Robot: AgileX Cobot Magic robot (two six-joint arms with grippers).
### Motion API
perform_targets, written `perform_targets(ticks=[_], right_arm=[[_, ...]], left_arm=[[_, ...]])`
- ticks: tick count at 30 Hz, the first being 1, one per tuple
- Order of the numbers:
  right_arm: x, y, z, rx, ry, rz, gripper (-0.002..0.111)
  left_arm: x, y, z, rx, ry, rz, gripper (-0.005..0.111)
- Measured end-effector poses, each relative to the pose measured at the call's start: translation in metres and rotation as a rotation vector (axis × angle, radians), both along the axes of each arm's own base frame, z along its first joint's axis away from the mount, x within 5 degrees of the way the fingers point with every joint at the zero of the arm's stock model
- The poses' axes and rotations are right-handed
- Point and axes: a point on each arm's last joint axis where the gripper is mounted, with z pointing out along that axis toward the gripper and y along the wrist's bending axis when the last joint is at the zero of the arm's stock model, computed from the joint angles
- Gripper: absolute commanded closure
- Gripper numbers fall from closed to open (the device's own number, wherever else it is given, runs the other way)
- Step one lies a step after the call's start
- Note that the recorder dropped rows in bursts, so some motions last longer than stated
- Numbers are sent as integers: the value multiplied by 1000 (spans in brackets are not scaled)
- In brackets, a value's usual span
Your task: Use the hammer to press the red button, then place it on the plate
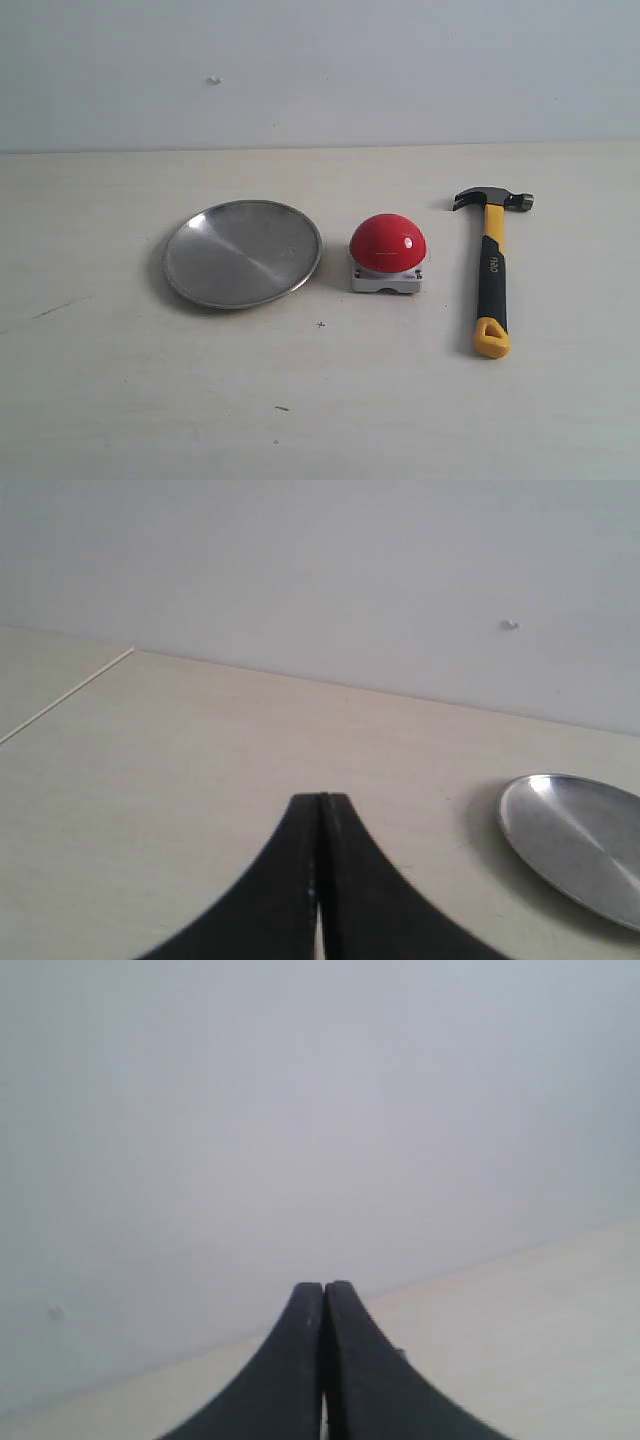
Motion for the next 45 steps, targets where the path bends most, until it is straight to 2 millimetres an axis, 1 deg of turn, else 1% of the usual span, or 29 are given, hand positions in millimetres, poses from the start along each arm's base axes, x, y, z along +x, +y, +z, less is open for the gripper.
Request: perform_targets(ticks=[3,6,16,18,20,23,25,27,32,35,37,41,45], right_arm=[[-1,-2,6,180,-97,6,108],[-2,-3,9,258,-145,8,108],[-8,-8,26,275,-334,-20,108],[-9,-8,36,230,-344,-30,108],[-6,-9,54,188,-338,-44,108],[8,-11,79,127,-288,-70,108],[23,-14,94,66,-232,-90,108],[38,-16,104,9,-179,-105,108],[75,-21,121,-37,-59,-104,108],[104,-23,131,-49,48,-75,108],[129,-24,137,-52,143,-38,108],[181,-25,137,-73,362,45,108],[229,-29,128,-90,596,119,108]], left_arm=[[0,0,0,0,2,1,107],[0,0,0,0,2,1,107],[0,0,0,0,3,1,107],[0,0,0,0,2,1,107],[0,0,0,0,2,1,107],[0,0,0,0,2,1,107],[0,0,0,0,4,2,107],[0,0,0,0,4,2,107],[0,0,-1,0,6,2,107],[0,0,-1,0,6,2,107],[0,0,-1,0,7,3,107],[0,0,-1,0,7,3,107],[0,0,-1,0,7,3,107]])
